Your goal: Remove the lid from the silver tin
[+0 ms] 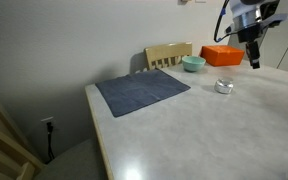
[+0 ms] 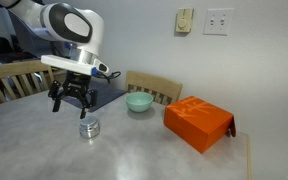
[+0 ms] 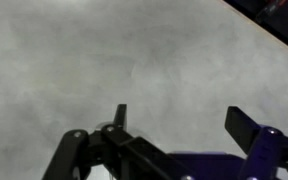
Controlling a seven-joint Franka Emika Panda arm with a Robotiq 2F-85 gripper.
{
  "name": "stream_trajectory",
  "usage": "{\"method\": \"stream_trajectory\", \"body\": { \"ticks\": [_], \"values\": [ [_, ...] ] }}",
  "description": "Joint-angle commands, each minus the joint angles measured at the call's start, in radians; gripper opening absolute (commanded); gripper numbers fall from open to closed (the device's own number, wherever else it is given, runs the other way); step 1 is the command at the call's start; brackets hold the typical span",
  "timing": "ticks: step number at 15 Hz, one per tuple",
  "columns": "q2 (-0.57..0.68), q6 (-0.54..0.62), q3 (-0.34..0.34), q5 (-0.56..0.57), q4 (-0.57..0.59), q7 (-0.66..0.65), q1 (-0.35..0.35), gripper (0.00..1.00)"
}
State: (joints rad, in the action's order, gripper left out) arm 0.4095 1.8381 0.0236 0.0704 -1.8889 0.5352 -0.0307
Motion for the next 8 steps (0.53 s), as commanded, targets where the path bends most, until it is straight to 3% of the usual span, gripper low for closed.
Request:
{"method": "stream_trajectory", "body": {
  "ticks": [1, 5, 8],
  "values": [
    [0.002, 0.004, 0.015, 0.001, 0.002, -0.003, -0.016, 1.00],
    [-0.003, 0.024, 0.016, 0.017, -0.009, -0.003, -0.011, 1.00],
    [-0.001, 0.211, 0.020, 0.024, -0.050, -0.008, -0.010, 1.00]
  ]
}}
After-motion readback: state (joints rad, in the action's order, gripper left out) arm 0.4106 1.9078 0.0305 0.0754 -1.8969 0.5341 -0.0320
